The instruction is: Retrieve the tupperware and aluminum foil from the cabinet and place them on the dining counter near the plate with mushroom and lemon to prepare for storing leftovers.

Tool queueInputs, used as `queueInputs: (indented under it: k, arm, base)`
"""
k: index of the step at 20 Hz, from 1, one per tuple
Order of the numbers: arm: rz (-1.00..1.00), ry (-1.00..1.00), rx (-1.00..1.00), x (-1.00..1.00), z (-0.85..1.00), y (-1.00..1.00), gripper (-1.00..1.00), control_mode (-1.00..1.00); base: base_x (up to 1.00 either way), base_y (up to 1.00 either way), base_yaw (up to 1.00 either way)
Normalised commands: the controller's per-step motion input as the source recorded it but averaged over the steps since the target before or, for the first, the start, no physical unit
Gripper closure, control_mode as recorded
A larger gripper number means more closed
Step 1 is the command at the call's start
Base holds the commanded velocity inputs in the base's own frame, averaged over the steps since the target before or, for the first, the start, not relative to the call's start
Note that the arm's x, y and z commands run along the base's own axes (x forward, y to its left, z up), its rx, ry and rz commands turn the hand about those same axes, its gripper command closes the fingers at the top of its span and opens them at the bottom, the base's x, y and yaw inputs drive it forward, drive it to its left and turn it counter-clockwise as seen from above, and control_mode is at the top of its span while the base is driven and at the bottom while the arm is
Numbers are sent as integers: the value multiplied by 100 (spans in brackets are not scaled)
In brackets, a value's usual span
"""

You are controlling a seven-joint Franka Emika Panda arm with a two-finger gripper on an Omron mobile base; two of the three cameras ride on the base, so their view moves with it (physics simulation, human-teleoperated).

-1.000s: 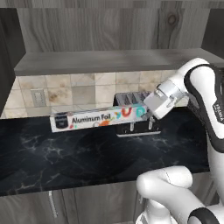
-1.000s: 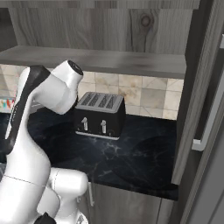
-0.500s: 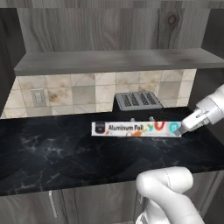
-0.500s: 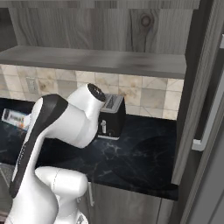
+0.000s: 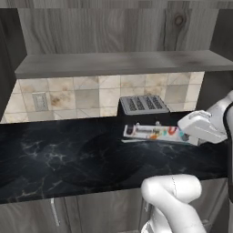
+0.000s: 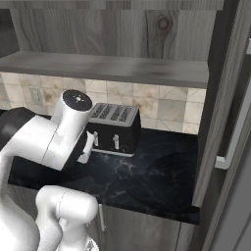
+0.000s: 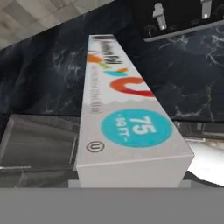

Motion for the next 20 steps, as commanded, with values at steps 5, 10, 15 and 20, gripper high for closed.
queueInputs:
  k: [5,10,15,20]
  arm:
    - [-44,19,-22,0,0,6,100,-100]
    - [-23,12,-12,0,0,7,100,100]
    - [0,0,0,0,0,0,100,100]
    - [0,0,0,0,0,0,100,100]
  base:
    - [0,0,0]
    - [-10,5,-12]
    - [-73,20,-16]
    - [-100,46,-1]
